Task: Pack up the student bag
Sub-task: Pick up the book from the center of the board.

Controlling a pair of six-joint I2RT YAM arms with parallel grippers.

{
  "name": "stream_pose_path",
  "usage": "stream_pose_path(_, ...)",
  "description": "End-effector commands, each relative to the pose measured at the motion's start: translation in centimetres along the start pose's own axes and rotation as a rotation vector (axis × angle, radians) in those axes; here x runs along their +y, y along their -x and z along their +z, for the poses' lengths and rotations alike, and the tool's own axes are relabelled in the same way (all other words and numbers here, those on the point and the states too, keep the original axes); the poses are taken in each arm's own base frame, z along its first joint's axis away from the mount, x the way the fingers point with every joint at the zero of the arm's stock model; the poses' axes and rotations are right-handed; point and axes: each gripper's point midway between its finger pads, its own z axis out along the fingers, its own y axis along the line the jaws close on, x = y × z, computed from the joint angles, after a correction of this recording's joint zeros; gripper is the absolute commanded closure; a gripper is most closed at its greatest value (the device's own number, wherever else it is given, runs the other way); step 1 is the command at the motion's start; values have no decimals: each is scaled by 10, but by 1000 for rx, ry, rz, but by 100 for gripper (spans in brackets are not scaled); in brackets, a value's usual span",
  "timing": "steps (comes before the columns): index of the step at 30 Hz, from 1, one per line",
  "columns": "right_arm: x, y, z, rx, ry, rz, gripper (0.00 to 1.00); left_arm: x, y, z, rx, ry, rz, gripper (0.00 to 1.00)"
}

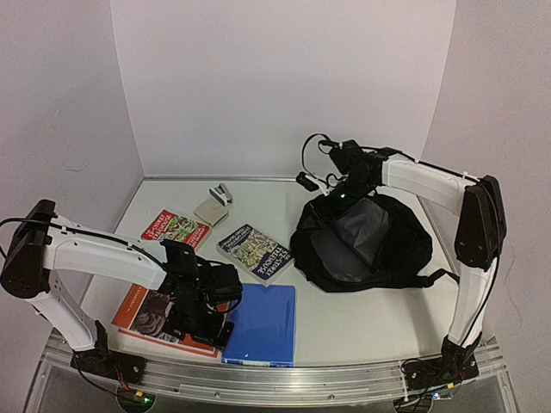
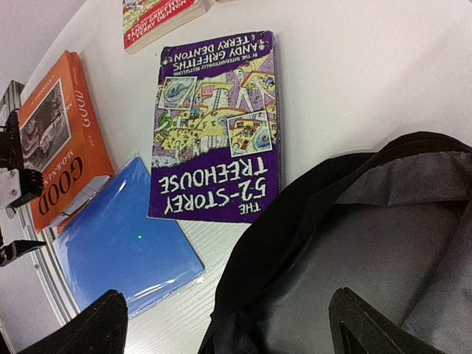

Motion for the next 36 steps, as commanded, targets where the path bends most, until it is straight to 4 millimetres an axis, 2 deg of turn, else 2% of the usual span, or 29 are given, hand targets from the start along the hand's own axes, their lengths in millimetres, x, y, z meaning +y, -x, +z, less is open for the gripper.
stream_pose_path(1,1,8,-12,-29,-21,-6,5,19,-10,14,61,98,11,0)
stream_pose_path(5,0,9,-12,-30,-29,-5,5,40,1,24,40,257,27,0)
stream_pose_path(9,-1,10,-14,-34,-39,-3,5,49,34,25,-63,317,38,3)
stream_pose_path(11,-2,10,-15,-34,-49,-4,5,56,55,20,-120,299,11,10)
stream_pose_path(14,-4,8,-16,-31,-63,-7,5,65,86,7,-214,262,-19,27)
stream_pose_path(18,-6,8,-17,-30,-78,-10,5,57,115,-6,-301,231,22,46)
stream_pose_path(24,-7,8,-18,-30,-84,-12,5,37,130,5,-285,202,71,81)
stream_pose_path(28,-7,7,-18,-30,-88,-11,6,34,136,-1,-302,212,78,99)
stream_pose_path(32,-5,8,-18,-34,-80,-8,5,22,134,-21,-320,234,115,100)
stream_pose_path(33,-5,8,-18,-34,-74,-6,5,14,135,-31,-336,235,122,100)
stream_pose_path(36,-2,9,-17,-36,-55,4,5,9,129,-59,-363,278,128,100)
